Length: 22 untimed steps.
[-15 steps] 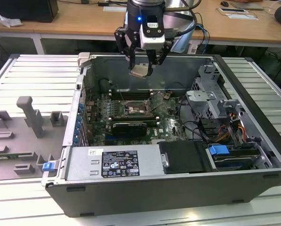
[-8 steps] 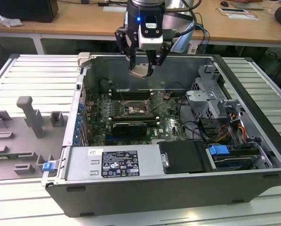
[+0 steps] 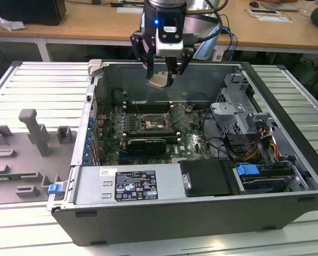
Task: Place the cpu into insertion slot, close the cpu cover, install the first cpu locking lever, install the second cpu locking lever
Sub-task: 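Place the cpu into insertion slot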
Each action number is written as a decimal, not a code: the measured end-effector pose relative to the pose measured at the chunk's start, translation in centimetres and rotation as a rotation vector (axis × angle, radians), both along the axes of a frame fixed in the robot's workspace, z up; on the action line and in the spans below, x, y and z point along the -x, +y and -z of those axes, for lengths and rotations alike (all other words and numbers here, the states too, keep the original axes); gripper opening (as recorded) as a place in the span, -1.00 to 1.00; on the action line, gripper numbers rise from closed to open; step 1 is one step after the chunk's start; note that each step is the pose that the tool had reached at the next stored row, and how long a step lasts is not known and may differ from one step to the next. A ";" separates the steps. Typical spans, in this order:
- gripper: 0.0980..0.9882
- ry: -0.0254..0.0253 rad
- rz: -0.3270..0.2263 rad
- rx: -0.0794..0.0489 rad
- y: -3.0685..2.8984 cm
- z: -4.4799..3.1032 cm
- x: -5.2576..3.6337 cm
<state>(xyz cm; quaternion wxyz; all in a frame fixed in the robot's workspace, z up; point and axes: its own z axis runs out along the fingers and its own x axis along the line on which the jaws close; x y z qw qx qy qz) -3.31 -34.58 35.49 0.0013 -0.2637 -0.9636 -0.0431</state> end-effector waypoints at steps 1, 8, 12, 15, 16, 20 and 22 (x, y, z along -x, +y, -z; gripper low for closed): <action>-0.01 0.0000 0.003 0.000 0.00 0.00 0.00; -0.01 0.0000 0.027 0.000 0.00 0.05 0.00; -0.01 0.0000 0.045 0.000 0.00 0.08 0.00; -0.01 -0.0001 0.054 0.000 0.00 0.10 0.00; -0.01 -0.0001 0.059 0.000 0.00 0.11 0.00; -0.01 0.0000 0.083 0.000 0.00 0.15 0.00; -0.01 0.0000 0.090 0.000 0.00 0.17 0.00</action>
